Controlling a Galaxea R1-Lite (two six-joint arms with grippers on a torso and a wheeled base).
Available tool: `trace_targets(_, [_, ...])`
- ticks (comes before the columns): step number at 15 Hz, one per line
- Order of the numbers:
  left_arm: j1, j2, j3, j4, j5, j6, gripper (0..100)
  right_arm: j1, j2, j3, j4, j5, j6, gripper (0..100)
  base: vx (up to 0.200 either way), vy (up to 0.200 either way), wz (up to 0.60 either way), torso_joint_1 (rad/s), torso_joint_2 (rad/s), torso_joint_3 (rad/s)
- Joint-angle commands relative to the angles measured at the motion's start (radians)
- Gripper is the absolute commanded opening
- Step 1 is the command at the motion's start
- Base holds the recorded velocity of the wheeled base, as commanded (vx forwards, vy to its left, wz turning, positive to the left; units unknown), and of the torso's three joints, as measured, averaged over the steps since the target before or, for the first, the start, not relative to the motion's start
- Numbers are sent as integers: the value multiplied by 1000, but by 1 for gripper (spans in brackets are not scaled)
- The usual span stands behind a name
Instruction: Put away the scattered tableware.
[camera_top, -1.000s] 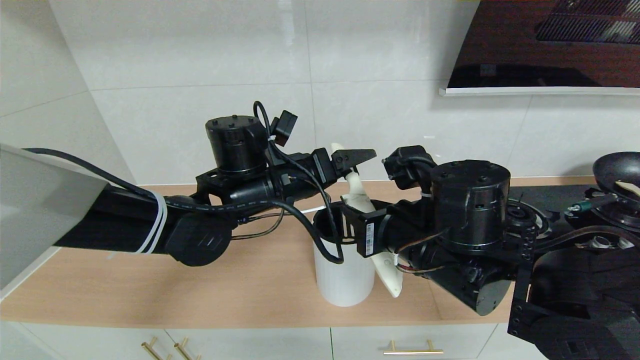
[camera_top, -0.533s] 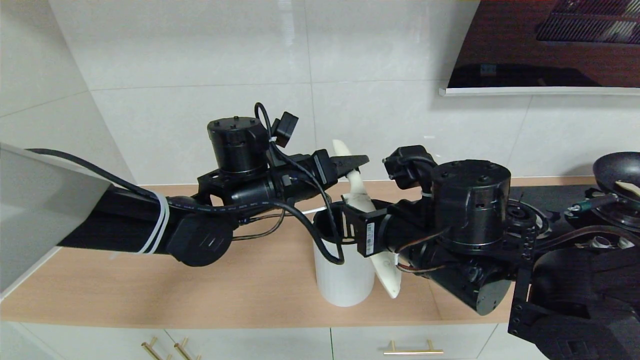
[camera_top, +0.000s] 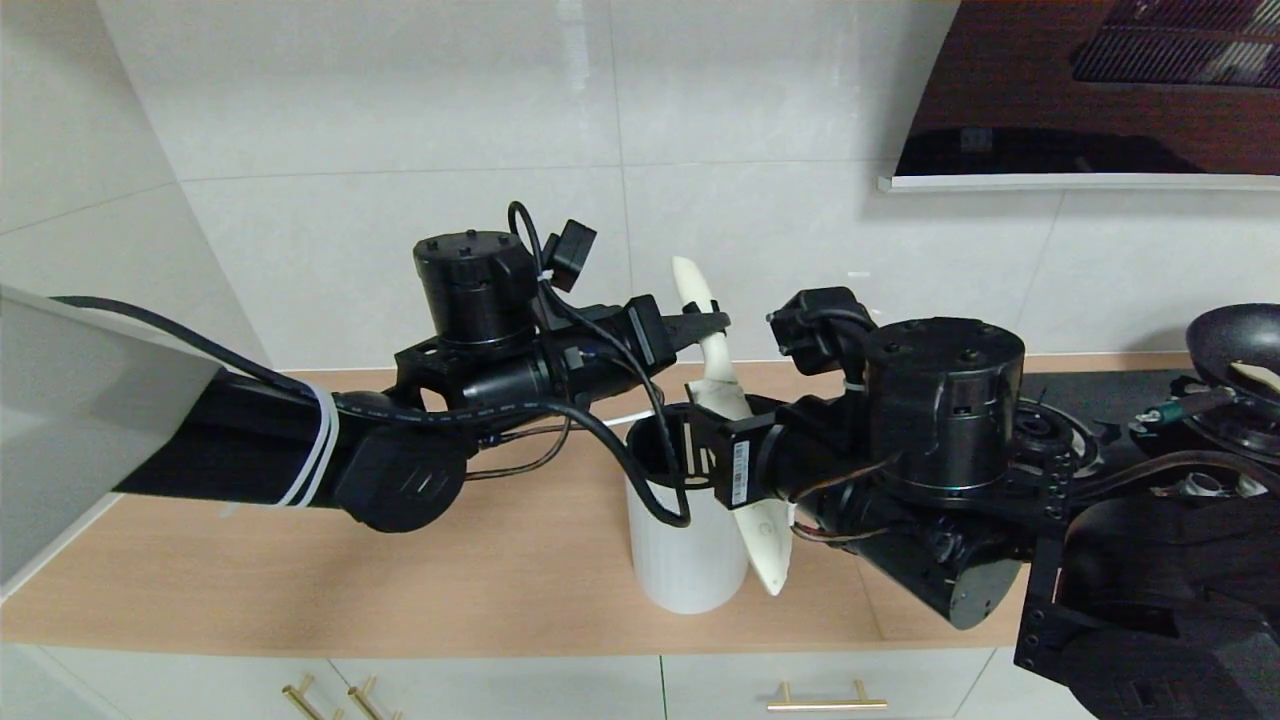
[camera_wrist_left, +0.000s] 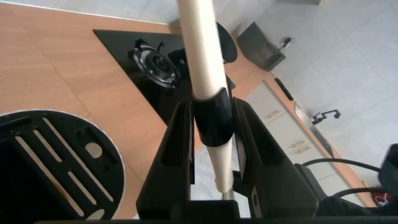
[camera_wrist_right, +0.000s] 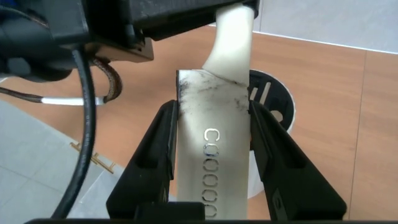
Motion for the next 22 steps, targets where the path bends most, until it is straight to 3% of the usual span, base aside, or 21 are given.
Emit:
trace_targets(1, [2,-4,0,-6,-1,-2,0,0,1,1,-7,-3,-1,0,0,0,0,0,0,0])
trace_targets(2, [2,-4,0,-6,1,-2,0,0,1,1,-7,-7,-1,0,0,0,0,0,0,0])
trace_targets(3, [4,-15,0,-7,2,-3,0,0,1,1,-8,-11,-1,100,0,0,0,0,0,0])
trace_targets(8, [16,-84,2,-12,39,-8,0,-26,-54,15,-56,-26,-4,100,0,0,0,0,0,0])
trace_targets(11, [66,-155,14,-13,47,8,0,-80,-130,32,-54,-24,-28,100,0,0,0,0,0,0])
trace_targets(13, [125,-197,21,-12,47,74,0,-138,-147,32,-53,-23,-45,100,0,0,0,0,0,0])
trace_targets(14, [125,-197,21,-12,47,74,0,-138,-147,32,-53,-23,-45,100,0,0,0,0,0,0])
trace_targets(16, [171,-247,60,-12,64,238,0,-169,-130,30,-53,-21,-62,100,0,0,0,0,0,0])
trace_targets(17, [171,-250,61,-13,79,264,0,-169,-126,30,-53,-21,-62,100,0,0,0,0,0,0])
trace_targets(21, [166,-217,72,-32,131,440,0,-169,-115,29,-53,-21,-62,100,0,0,0,0,0,0])
trace_targets(22, [160,-217,84,-43,142,457,0,-170,-115,29,-53,-21,-62,100,0,0,0,0,0,0])
